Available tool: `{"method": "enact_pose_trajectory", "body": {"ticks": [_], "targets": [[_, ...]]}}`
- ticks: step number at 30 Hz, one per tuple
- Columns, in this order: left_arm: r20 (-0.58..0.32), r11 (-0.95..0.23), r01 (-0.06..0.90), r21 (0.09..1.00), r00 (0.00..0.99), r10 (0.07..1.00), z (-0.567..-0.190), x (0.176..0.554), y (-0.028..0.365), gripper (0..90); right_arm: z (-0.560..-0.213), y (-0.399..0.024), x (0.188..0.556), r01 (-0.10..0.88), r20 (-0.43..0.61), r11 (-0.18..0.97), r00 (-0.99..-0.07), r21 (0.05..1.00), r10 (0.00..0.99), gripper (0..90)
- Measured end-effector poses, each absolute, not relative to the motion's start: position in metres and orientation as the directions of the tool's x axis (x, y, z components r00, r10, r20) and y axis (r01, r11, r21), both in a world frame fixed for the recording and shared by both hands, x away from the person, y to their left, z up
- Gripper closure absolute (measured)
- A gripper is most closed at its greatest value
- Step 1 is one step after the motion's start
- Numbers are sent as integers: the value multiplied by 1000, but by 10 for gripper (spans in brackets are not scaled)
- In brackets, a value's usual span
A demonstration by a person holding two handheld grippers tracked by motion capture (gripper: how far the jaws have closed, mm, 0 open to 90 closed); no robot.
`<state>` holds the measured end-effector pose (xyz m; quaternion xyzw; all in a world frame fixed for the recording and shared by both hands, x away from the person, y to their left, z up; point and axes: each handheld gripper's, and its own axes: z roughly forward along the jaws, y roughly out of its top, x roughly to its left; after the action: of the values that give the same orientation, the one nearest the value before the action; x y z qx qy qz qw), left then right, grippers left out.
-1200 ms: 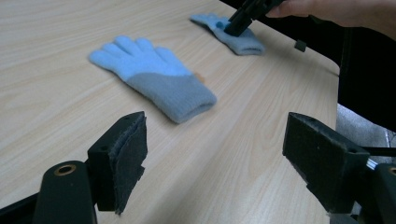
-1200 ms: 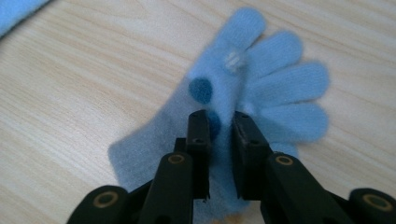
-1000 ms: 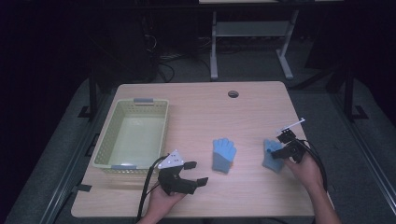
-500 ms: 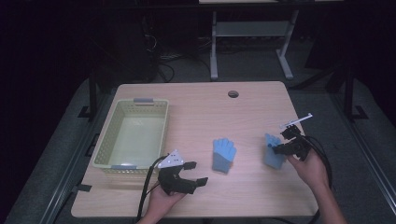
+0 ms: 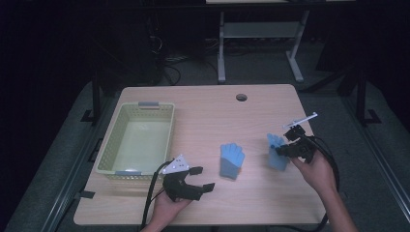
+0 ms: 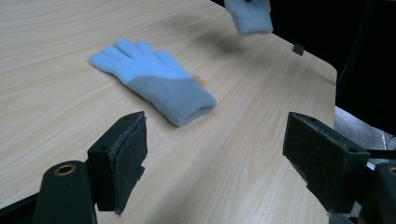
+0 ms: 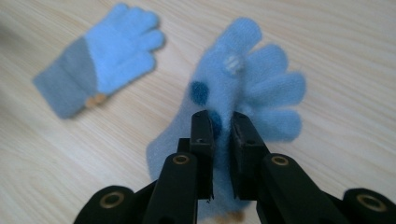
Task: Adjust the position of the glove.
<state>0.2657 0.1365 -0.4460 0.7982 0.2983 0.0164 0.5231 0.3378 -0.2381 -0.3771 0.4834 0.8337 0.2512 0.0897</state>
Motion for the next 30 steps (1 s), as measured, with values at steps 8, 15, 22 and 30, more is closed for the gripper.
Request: {"method": "enact_pose_trajectory", "body": {"ticks": [8, 15, 22, 30], "targets": [[-278, -270, 449, 852, 824, 493, -445, 266, 138, 213, -359, -213, 339, 724, 102, 436, -568, 534, 817, 811], [-279, -264, 448, 854, 823, 494, -443, 265, 138, 213, -354, -188, 340, 691, 97, 474, -614, 545, 784, 810], [-283, -250, 447, 859, 821, 496, -440, 266, 141, 213, -359, -172, 343, 682, 112, 486, -634, 546, 765, 809], [-268, -256, 432, 865, 828, 492, -439, 265, 140, 213, -364, -155, 344, 678, 129, 501, -654, 539, 746, 809]]}}
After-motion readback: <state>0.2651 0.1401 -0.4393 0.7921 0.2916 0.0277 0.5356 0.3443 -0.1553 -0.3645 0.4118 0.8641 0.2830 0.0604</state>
